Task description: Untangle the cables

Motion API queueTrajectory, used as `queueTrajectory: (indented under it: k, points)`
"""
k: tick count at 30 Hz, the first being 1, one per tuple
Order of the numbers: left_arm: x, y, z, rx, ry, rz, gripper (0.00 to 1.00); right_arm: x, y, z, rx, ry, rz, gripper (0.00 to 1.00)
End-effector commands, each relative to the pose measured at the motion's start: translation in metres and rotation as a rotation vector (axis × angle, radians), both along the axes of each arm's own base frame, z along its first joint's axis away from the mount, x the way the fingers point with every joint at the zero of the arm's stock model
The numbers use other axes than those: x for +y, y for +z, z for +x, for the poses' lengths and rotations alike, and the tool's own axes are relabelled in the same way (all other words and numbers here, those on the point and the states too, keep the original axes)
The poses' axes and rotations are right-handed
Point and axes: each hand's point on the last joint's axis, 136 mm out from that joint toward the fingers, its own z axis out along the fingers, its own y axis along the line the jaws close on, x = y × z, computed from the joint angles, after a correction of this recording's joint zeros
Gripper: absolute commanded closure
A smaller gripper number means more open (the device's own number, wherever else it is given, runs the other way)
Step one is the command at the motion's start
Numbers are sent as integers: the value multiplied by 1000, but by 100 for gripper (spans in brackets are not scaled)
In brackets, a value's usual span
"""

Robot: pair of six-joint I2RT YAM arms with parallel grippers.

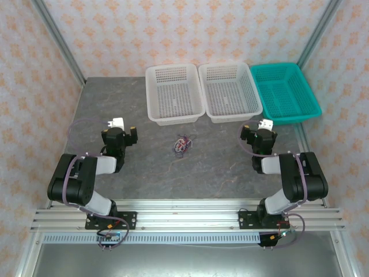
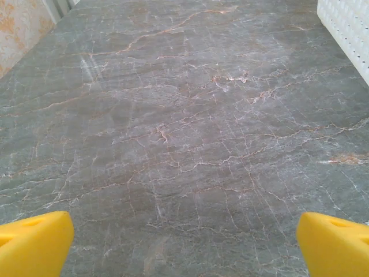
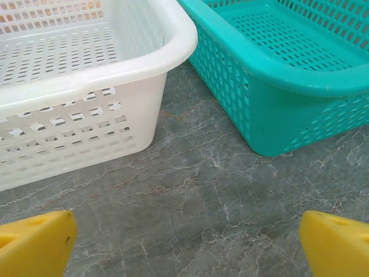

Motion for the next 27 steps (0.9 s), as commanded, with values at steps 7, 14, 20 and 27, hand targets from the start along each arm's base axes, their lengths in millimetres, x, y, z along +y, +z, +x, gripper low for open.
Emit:
queueTrajectory:
  k: [7,14,20,27]
  points:
    - [-1,15,7,-44,-5,5,0,-2,7,6,-16,-4,14,1]
    - [-1,15,7,-44,-5,5,0,-7,8,6,-19,-39,16,1]
    - [-5,14,8,-39,-32,-1,0,-13,30,-3,-90,-75,12,1]
    - [-9,55,-12,-84,-30,10,1,6,124,-34,-145,-95,425,1]
